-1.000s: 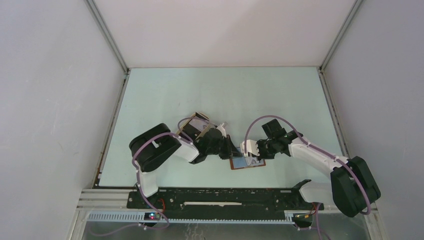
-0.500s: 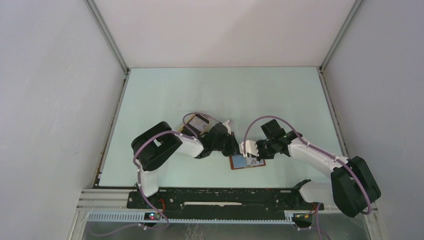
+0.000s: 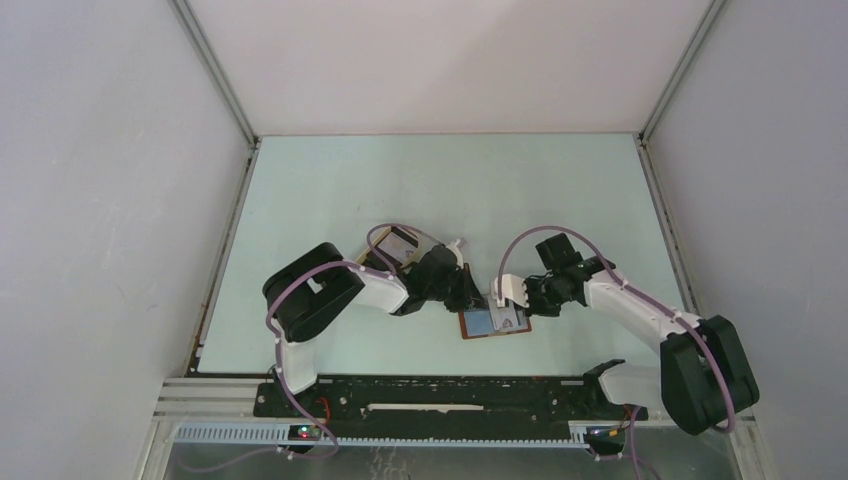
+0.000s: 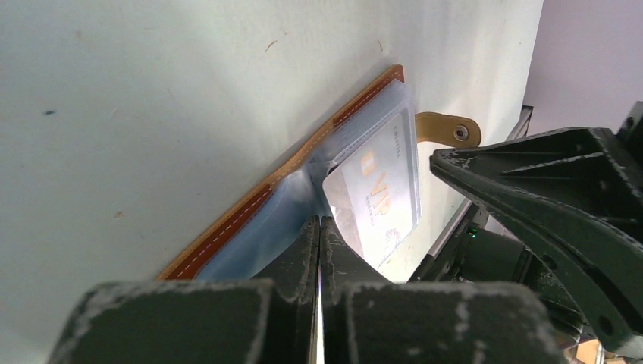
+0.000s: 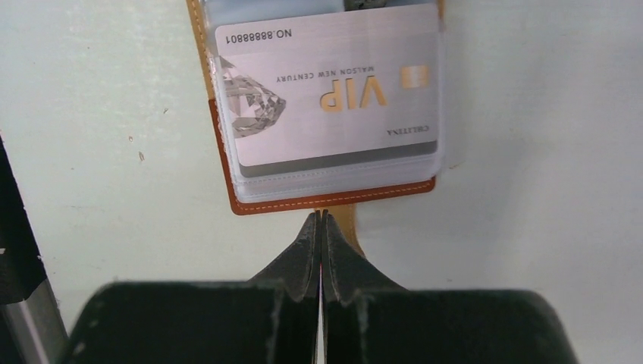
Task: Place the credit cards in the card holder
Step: Insert the credit card into the card holder, then close the card holder at the center of the board.
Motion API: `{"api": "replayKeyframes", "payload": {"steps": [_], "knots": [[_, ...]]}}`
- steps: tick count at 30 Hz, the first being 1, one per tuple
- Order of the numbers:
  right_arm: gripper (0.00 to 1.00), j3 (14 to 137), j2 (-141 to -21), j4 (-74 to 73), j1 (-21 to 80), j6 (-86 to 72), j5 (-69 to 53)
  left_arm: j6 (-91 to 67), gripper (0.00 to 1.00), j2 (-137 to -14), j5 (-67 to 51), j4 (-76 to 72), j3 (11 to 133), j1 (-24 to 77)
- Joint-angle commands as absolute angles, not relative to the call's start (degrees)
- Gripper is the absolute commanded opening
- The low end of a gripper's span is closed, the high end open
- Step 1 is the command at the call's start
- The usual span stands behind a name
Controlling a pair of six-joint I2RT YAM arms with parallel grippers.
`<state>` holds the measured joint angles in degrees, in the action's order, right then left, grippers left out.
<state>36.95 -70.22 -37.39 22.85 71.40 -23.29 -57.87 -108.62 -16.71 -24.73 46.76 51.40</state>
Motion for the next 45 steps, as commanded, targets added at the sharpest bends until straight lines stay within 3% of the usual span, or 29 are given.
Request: {"api": "replayKeyframes", "payload": {"steps": [1, 15, 45], "knots": [[0.0, 39.15, -73.1, -38.86, 22.84, 72.04, -23.76, -55.17, 0.0, -109.34, -14.64, -20.93, 48.87, 52.04], [0.0, 39.55, -76.47, -37.55, 28.47, 69.59, -22.68, -54.52, 0.0, -109.67, -14.95, -17.52, 53.85, 53.79], [0.11, 39.55, -70.37, -40.89, 22.68, 71.27, -29.41, -50.04, 0.05, -102.65, -11.56, -8.53, 55.07, 54.54]]}}
